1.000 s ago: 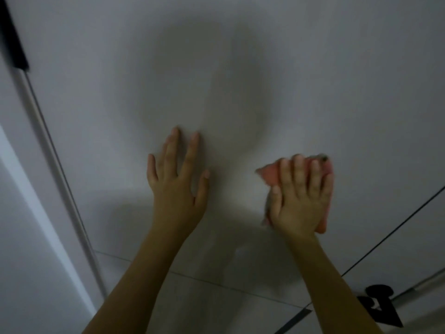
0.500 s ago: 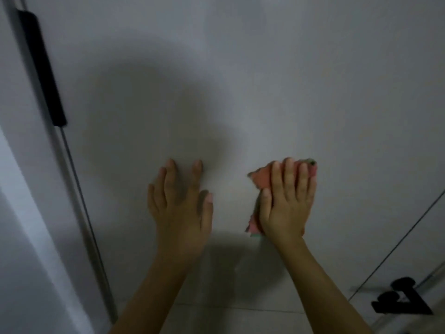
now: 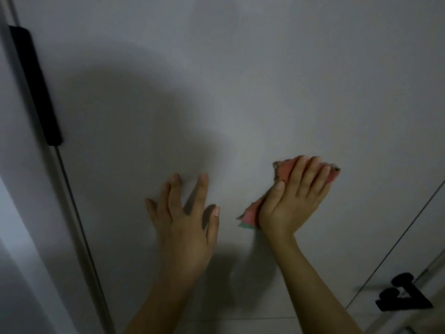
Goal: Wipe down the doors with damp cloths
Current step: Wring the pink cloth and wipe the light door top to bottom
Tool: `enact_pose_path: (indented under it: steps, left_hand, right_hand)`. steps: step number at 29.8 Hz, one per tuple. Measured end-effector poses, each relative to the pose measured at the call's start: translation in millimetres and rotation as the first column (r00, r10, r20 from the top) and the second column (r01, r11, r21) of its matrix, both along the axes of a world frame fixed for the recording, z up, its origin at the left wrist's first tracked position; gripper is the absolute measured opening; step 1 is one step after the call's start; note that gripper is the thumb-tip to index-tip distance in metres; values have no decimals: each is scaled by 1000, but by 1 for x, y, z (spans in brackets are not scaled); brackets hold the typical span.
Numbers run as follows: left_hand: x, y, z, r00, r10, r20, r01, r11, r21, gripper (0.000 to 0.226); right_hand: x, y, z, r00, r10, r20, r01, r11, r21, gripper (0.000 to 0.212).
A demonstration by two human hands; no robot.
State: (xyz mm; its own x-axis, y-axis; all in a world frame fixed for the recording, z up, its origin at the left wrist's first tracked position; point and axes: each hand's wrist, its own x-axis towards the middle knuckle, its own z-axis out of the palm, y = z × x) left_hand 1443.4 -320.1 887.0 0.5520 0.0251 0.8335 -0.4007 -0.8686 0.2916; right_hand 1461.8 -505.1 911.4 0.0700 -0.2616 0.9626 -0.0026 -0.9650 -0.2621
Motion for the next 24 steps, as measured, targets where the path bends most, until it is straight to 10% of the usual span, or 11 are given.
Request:
enact_pose_path:
  steps: [6,12,18,24]
  left_hand:
    - [-5,1,4,999,-48,4,48,997,-54,52]
    - [-6,42,-5,997,-78,28,80,994,-74,57]
    - [11,107,-20,989,148,5,-148,988,-54,65]
    - [20,159,-40,995,98,-10,-98,982,-162,70]
  right_hand:
    - [-15,-18,-45,972,-13,-233,-135,783,-607,57]
    - [-6,28,-35,987,15,-158,-36,991,-132,61]
    - [9,110,-63,962,3,-273,-184,747,-639,60]
    - [8,114,-40,966,14,-258,-154,832,-533,60]
